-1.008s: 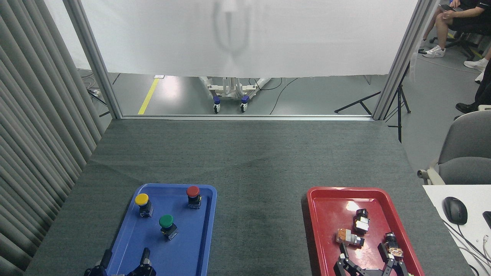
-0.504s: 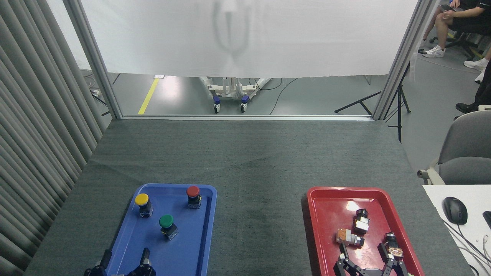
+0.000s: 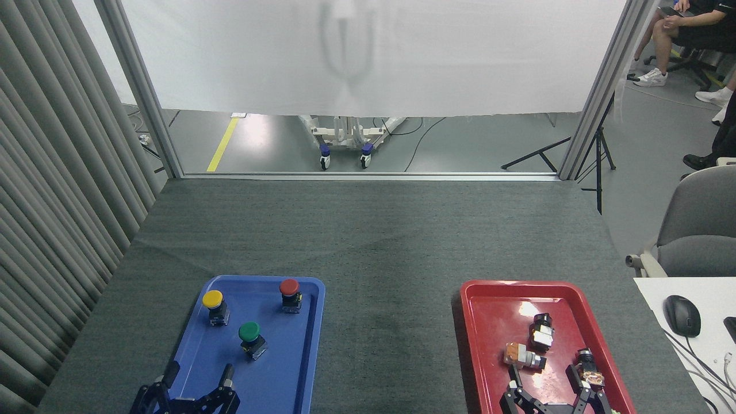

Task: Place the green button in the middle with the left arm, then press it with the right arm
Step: 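Reach the left hand to the green button and grasp it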

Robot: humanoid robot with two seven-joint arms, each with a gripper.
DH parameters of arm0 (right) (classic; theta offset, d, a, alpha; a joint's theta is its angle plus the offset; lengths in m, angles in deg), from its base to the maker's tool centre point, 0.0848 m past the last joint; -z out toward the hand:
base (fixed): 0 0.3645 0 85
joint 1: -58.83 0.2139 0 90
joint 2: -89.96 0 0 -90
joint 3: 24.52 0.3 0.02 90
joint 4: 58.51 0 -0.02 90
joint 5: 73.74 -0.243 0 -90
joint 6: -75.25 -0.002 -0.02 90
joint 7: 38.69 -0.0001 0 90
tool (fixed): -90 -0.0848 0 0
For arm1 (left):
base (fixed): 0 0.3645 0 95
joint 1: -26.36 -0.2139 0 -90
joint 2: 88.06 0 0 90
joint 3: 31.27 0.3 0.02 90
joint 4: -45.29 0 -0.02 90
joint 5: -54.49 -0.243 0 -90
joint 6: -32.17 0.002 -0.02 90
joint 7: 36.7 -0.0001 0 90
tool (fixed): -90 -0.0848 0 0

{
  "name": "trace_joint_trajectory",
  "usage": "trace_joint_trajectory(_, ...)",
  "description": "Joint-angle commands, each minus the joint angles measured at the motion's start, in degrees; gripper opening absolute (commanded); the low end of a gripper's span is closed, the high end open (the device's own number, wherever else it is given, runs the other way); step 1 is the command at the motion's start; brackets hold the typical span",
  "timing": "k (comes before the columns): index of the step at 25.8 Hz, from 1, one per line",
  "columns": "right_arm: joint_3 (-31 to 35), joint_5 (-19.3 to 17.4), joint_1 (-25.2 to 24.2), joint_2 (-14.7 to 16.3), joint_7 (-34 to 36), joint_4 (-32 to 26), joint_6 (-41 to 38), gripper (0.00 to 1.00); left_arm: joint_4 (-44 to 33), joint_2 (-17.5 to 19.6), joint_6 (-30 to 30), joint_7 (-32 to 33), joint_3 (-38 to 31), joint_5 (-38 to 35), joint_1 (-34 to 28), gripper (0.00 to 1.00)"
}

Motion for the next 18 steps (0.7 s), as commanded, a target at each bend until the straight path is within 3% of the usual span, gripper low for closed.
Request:
trace_joint_trajectory(1,0.0,0.1,0.0,0.0,-0.4,0.0,-0.1,1.00,4.9,0.2,-3.8,2.3,0.1,0.0,3.7,0.99)
trace_joint_trajectory(12,0.0,0.2,0.0,0.1,0.9,0.0,-0.4,1.00,21.7,0.7,-14.1,2.7,1.2,-1.2,15.2,0.98)
trace_joint_trajectory(18,0.0,0.3,0.0,0.0,1.1,0.0,-0.3,1.00,27.3,1.8,-15.8,2.8,4.0,-1.9,19.5,0.98)
